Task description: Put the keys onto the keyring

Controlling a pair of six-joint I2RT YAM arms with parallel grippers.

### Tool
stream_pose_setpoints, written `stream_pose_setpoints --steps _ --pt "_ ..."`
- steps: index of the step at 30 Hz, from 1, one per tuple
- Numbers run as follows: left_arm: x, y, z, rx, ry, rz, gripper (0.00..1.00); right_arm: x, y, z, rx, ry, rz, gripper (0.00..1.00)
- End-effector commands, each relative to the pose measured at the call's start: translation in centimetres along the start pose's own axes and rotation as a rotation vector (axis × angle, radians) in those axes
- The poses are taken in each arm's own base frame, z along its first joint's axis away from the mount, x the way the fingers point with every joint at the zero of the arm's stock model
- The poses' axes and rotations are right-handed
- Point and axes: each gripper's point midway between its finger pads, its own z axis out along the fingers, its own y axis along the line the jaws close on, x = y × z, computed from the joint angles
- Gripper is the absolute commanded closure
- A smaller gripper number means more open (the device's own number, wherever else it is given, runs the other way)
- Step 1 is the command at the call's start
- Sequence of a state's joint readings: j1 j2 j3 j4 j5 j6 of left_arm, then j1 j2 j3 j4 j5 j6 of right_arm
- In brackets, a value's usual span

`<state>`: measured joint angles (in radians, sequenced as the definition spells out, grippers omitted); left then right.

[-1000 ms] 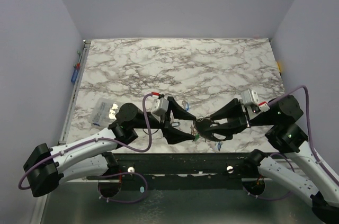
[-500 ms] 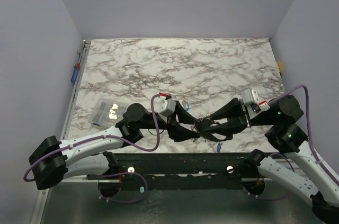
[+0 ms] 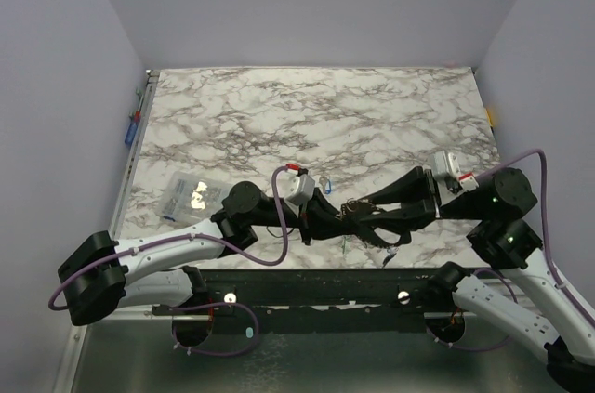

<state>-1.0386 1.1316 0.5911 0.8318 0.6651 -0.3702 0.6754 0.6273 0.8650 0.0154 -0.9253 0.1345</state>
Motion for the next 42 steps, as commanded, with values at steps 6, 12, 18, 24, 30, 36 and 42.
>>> stream_pose_setpoints --steps 6,12,18,24,30,36,42 --pt "-4.0 0.6 0.5 -0.075 -0.162 -0.055 1.00 -0.2 -3.2 -0.5 0.197 0.009 -0.020 0.57" --pt "-4.3 3.1 -0.4 -0.241 -0.236 -0.197 1.00 -1.1 -7.5 -2.9 0.497 -0.005 -0.073 0.25" --pt "-4.5 5.3 -1.5 -0.399 -0.272 -0.255 1.00 -1.8 -9.9 -6.7 0.761 -0.041 -0.109 0.13" --pt "-4.5 7.7 -2.7 -0.566 -0.270 -0.296 1.00 -0.8 -9.3 -8.5 0.805 -0.034 -0.168 0.12" --pt "-5.0 9.5 -3.8 -0.699 -0.304 -0.337 1.00 4.3 -7.4 -7.3 0.664 0.063 -0.103 0.26" --pt "-6.1 11.1 -5.2 -0.833 -0.356 -0.373 1.00 7.6 -6.8 -7.3 0.638 0.059 -0.062 0.40" --pt "-7.1 11.5 -5.6 -0.870 -0.394 -0.374 1.00 10.4 -7.4 -7.0 0.631 0.070 -0.055 0.47"
